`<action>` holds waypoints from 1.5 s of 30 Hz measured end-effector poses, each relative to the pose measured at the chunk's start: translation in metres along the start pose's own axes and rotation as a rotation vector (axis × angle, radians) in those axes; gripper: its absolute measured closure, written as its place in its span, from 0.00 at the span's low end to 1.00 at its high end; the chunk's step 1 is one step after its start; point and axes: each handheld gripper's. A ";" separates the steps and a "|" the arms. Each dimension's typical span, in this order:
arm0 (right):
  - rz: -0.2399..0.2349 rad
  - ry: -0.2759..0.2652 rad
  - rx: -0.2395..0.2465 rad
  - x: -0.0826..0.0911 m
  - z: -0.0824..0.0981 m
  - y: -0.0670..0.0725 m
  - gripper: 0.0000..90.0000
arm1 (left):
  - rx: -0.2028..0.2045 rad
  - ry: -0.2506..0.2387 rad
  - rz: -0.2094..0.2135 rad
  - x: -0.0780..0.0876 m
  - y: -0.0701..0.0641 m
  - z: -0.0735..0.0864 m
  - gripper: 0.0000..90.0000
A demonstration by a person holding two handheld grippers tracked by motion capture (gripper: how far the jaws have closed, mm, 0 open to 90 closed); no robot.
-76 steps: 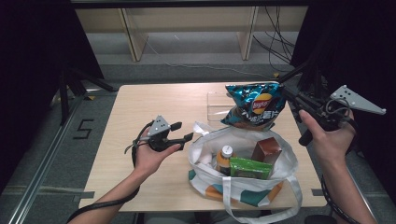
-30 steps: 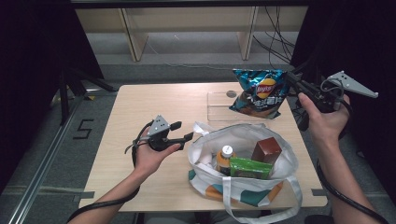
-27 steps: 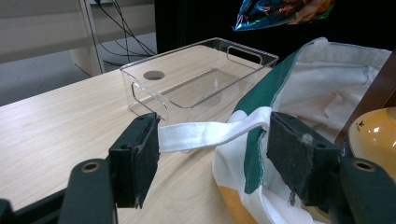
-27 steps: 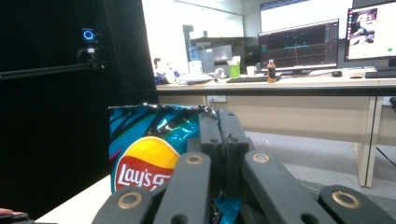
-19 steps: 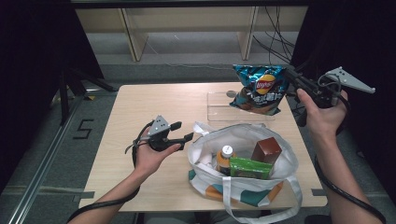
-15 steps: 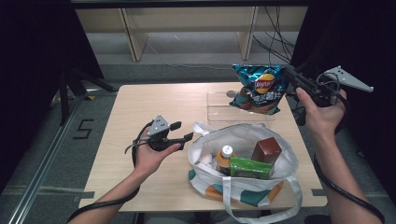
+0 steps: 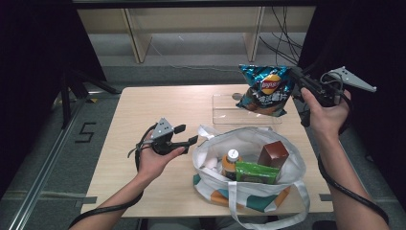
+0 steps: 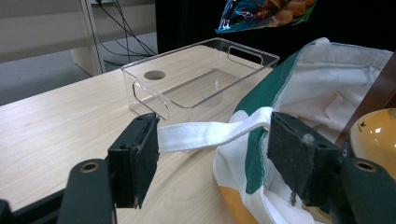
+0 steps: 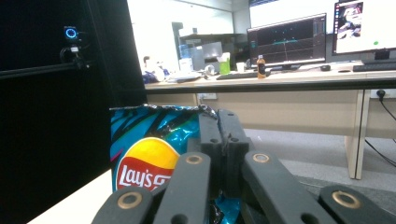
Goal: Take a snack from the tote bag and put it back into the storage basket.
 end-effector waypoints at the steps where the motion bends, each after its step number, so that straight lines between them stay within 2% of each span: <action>1: 0.005 0.007 -0.012 0.000 0.000 0.000 1.00 | -0.001 0.001 -0.001 0.000 0.000 0.000 0.37; 5: 0.009 0.004 -0.025 -0.003 0.002 -0.003 1.00 | 0.001 -0.001 -0.004 0.000 0.000 0.000 0.36; 6: 0.010 -0.003 -0.013 -0.004 0.003 -0.004 1.00 | 0.002 -0.002 -0.004 0.000 0.000 0.000 0.36; 8: 0.018 0.016 -0.015 -0.005 0.003 -0.005 1.00 | 0.002 -0.002 -0.003 0.000 0.000 0.000 0.36; 10: 0.022 0.001 -0.014 -0.007 0.004 -0.006 1.00 | 0.003 -0.003 -0.002 0.000 0.000 0.000 0.36; 14: 0.027 0.005 -0.013 -0.010 0.005 -0.009 1.00 | 0.004 -0.005 0.001 0.000 0.000 0.000 0.36; 20: 0.041 -0.001 -0.030 -0.015 0.005 -0.014 1.00 | 0.001 0.000 -0.001 0.000 0.000 0.000 0.36; 21: 0.042 0.014 -0.019 -0.015 0.004 -0.015 1.00 | 0.001 0.000 -0.001 0.000 0.000 0.000 0.36; 27: 0.052 0.009 -0.038 -0.022 0.002 -0.018 1.00 | 0.000 0.001 -0.001 0.000 0.000 0.000 0.36; 28: 0.051 0.009 -0.024 -0.023 0.001 -0.019 1.00 | 0.000 0.000 -0.001 0.000 0.000 0.000 0.36; 35: 0.058 0.005 -0.036 -0.030 0.002 -0.023 1.00 | -0.001 0.000 0.000 0.000 0.000 0.000 0.36; 36: 0.057 0.012 -0.026 -0.030 0.002 -0.024 1.00 | 0.000 0.000 -0.001 0.000 0.000 0.000 0.36; 38: 0.061 0.013 -0.050 -0.032 0.002 -0.024 1.00 | -0.002 0.002 -0.001 0.000 0.000 0.000 0.36; 40: 0.060 0.007 -0.038 -0.034 0.003 -0.026 1.00 | -0.003 0.002 -0.001 -0.001 0.000 0.000 0.36; 41: 0.063 0.013 -0.052 -0.035 0.003 -0.026 1.00 | -0.004 0.003 0.000 -0.001 0.000 0.000 0.36; 45: 0.070 0.016 -0.053 -0.037 0.005 -0.029 1.00 | -0.006 0.002 0.002 -0.001 0.000 0.000 0.36</action>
Point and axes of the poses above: each handheld gripper's, and its own axes: x roughly backward along the jaws, z roughly out of its underside, y roughly to its left, and after that the axes turned 10 degrees about -z, right-handed
